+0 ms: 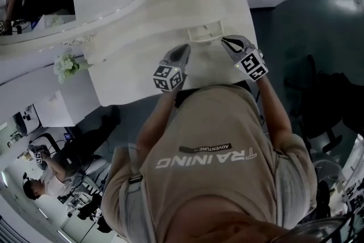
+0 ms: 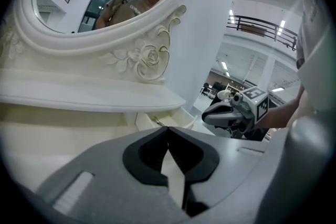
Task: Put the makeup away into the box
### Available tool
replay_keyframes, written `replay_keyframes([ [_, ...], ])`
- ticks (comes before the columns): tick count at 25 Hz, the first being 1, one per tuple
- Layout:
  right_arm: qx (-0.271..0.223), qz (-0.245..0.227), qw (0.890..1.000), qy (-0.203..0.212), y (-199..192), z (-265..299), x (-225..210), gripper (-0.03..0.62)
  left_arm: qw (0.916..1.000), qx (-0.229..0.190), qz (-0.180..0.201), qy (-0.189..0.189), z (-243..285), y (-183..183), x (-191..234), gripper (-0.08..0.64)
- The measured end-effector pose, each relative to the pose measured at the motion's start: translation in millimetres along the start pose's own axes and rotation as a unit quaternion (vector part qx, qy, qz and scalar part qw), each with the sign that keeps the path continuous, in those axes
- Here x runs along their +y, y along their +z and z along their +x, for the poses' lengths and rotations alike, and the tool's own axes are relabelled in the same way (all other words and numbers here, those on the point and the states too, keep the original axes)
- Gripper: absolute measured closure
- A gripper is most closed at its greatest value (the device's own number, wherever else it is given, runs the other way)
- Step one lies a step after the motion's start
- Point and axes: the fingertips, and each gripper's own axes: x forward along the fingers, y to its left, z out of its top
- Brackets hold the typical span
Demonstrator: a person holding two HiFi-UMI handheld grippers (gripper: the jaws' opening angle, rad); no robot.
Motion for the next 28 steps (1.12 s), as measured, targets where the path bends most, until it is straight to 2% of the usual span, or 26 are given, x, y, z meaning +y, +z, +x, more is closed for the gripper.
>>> replay_keyframes([
  [6,0.021,0.045,0.998,-0.032,-21.4,1.0,-12.3,0.588,0.9997,0.023,0.003,-0.008,8.1,-10.2,2.2,0.554],
  [10,0.027,0.069,0.997,-0.035,-26.6,4.9,-16.4,0.588,0.9994,0.032,0.003,-0.013,14.1,-16.3,-0.3,0.554],
  [17,0.042,0.072,0.996,-0.038,-41.2,14.1,-27.5,0.588,0.9990,0.040,-0.012,-0.017,30.9,-23.6,0.5,0.554],
  [28,0.040,0.083,0.995,-0.032,-38.5,26.8,-36.8,0.588,0.9985,0.048,-0.023,-0.012,39.3,-20.1,12.1,0.554],
])
